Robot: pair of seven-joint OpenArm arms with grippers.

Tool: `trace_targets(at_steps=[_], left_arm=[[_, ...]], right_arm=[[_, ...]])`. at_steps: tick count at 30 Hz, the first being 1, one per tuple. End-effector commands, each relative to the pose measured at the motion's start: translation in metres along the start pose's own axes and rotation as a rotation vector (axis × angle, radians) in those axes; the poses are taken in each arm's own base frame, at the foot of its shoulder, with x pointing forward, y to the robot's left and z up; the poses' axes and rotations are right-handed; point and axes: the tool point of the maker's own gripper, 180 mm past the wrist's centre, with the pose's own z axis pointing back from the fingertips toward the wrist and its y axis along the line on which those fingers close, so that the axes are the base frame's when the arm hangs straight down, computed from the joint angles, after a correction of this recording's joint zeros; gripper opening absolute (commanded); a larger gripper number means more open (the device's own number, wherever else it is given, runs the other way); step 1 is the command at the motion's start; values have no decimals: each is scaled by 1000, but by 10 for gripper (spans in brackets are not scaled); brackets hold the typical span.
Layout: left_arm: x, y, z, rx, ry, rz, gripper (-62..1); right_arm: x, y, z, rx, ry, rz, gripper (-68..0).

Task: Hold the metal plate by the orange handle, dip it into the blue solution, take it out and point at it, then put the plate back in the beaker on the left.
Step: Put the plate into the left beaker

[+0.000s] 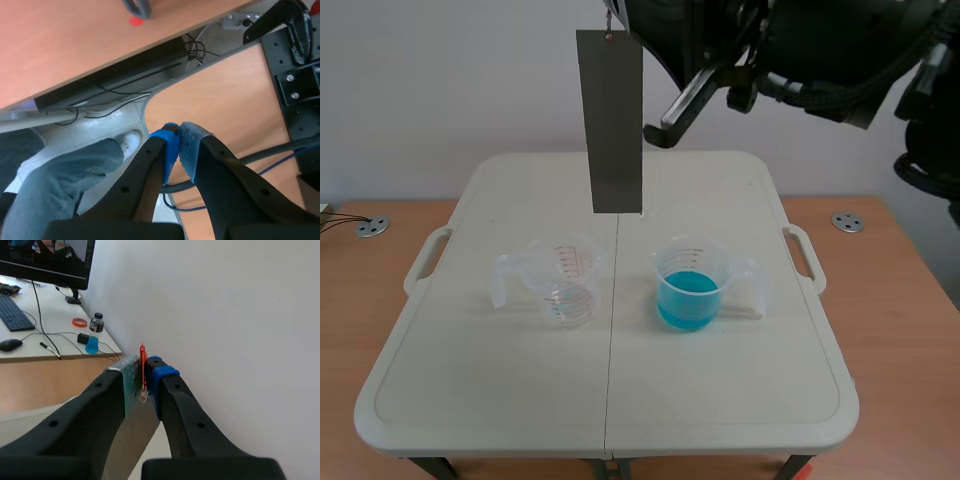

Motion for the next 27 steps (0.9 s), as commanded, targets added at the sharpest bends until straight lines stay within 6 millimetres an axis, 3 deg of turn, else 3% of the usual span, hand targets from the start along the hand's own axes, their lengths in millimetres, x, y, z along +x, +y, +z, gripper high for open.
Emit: trace_targets(at_steps=[1, 27], left_arm=[[1, -3, 2, -3, 2, 1, -593], [-2, -1, 0, 1, 28, 1, -593]], right_arm=[[6, -6, -4, -2, -24, 8, -662], [-47, 6, -54, 84, 33, -131, -662]])
